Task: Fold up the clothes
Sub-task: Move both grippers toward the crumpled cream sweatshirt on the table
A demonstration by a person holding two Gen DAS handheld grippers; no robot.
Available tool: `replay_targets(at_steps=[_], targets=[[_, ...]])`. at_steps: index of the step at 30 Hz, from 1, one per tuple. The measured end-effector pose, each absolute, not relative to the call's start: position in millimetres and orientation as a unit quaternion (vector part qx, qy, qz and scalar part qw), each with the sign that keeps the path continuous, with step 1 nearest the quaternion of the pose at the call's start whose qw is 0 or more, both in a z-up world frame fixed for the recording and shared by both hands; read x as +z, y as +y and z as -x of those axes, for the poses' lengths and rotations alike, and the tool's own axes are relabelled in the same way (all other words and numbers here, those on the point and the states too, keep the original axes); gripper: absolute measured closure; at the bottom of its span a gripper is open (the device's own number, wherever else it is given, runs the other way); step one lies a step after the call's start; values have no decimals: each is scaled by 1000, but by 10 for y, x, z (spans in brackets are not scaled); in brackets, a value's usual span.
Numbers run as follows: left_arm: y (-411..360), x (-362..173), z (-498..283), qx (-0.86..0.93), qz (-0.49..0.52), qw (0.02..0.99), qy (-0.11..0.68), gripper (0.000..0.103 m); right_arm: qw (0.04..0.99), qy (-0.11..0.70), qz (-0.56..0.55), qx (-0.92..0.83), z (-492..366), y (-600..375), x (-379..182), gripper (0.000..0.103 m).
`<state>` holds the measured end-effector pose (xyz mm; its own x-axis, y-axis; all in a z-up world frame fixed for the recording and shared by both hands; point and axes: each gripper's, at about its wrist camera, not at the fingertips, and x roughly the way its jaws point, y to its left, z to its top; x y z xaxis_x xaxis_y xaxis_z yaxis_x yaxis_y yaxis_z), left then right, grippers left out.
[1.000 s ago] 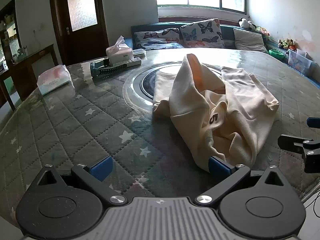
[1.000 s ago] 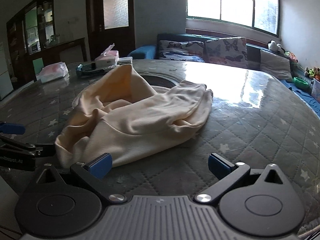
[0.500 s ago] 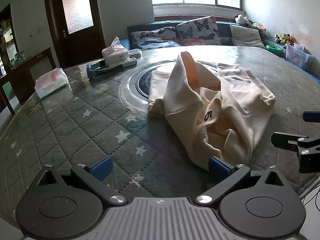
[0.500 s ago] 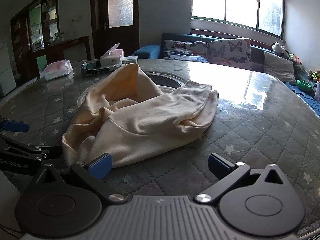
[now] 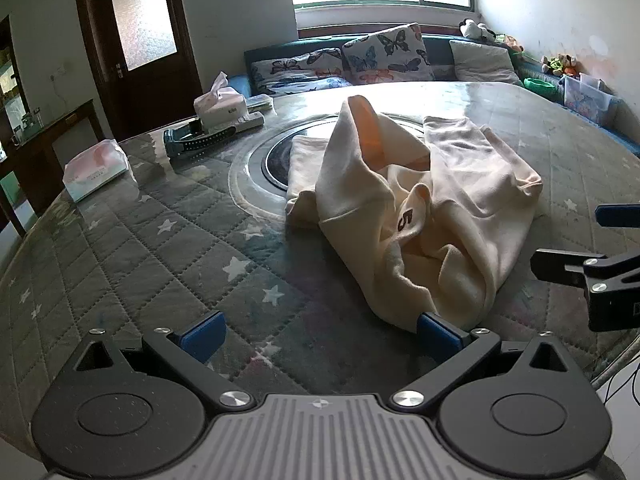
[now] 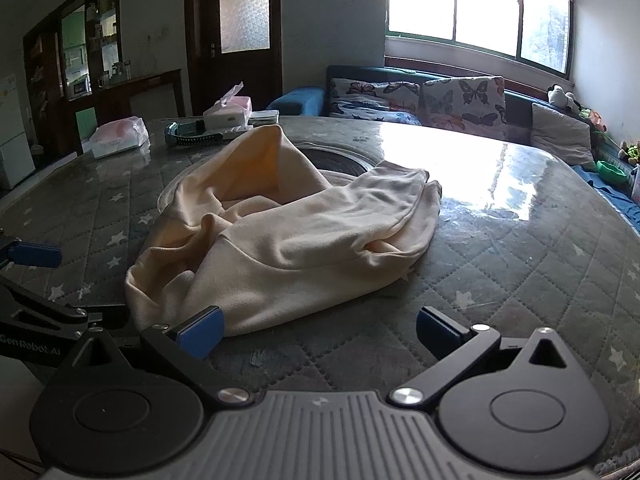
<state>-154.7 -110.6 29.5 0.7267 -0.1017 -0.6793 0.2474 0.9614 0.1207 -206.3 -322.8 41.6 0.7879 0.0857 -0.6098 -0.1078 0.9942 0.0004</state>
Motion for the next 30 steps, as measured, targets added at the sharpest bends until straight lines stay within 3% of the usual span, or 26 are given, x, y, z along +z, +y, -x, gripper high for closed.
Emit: replay_targets(at_steps=[30], targets=[[-1107, 432, 1362, -104, -121, 924, 346, 0, 943, 320, 38, 82, 1821, -3077, 479, 0]])
